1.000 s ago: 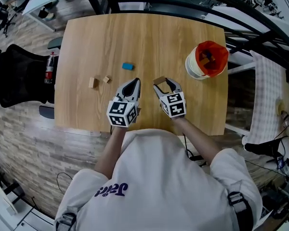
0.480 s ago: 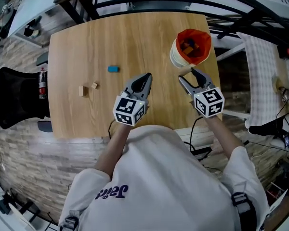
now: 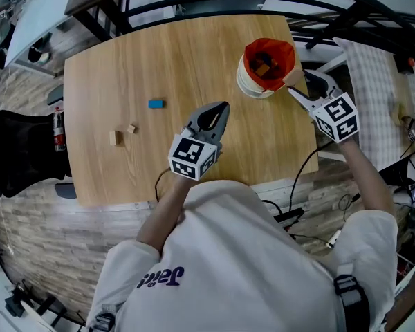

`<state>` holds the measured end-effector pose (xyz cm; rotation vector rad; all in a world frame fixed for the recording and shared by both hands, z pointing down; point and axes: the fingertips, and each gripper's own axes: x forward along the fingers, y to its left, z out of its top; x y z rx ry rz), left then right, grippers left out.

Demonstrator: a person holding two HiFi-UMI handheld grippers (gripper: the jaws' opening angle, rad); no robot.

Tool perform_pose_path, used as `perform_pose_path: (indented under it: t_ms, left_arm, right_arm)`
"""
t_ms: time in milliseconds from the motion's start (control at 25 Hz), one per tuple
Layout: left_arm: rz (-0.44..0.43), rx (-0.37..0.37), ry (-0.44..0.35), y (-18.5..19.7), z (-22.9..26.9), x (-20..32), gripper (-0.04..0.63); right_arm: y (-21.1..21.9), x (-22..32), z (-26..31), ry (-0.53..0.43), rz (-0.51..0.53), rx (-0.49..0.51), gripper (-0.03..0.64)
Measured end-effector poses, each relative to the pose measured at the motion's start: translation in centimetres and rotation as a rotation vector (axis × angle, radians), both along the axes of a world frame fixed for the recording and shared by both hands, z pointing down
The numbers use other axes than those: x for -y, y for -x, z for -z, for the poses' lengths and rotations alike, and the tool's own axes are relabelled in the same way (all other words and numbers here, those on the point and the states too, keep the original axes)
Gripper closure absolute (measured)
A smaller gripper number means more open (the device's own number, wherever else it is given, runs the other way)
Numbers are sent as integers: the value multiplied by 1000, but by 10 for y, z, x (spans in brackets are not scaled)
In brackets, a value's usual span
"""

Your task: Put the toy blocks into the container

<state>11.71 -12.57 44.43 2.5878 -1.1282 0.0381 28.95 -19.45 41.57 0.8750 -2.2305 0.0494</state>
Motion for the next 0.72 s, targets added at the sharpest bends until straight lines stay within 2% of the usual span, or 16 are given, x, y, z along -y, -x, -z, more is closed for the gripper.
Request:
perform_pose_path:
  t_ms: [360,520,720]
  left_arm:
    - [0,36,28,5,-13,3,588]
    - [5,41,45,8,-20,3,588]
    - [25,39,62,17,-28,8,588]
  right_arm:
    - [22,40,-59,173,405,-414,353]
    - [30,66,-95,199,504,-558,353]
    - [37,90,-146,276,556,-662,353]
